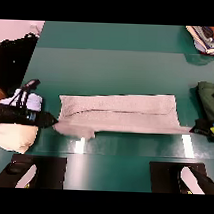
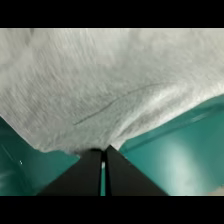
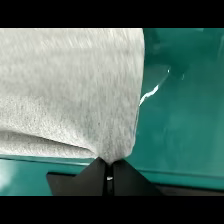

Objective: Fold the shirts.

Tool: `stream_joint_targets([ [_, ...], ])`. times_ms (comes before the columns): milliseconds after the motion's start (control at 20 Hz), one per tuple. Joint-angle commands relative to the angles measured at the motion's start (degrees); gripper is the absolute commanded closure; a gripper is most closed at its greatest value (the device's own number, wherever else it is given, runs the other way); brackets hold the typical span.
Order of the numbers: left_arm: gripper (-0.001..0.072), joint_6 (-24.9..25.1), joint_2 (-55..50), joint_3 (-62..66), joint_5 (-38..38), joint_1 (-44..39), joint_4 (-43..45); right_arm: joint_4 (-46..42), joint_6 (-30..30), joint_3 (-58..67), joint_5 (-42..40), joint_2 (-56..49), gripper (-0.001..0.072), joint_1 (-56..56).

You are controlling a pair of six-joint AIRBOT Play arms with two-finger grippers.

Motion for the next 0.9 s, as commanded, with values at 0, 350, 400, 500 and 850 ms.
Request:
stream_joint_targets([
  [0, 0.0682, 2.34, -6.01, 4.17, 8.48, 0.02, 1.42, -0.46, 2.14, 8.17, -4.48, -7.93, 0.0699, 7.58],
  [350, 0.0682, 7.67, -28.59, 8.37, 26.12, 0.02, -1.05, -0.33, 3.23, 24.70, -7.72, -33.03, 0.0698, 15.67],
  [400, 0.0681, 7.67, -31.15, 9.73, 27.74, 0.02, -1.18, -0.33, 3.32, 27.17, -7.91, -35.65, 0.0698, 15.91],
  [500, 0.0679, 7.28, -34.77, 12.46, 28.59, 0.02, -1.81, 2.54, 3.30, 31.15, -8.26, -39.32, 0.0693, 15.80],
  [850, 0.0206, 6.60, -35.98, 21.20, 21.11, 0.02, -3.93, 11.65, 0.00, 35.87, -2.95, -42.88, 0.0258, 7.87],
])
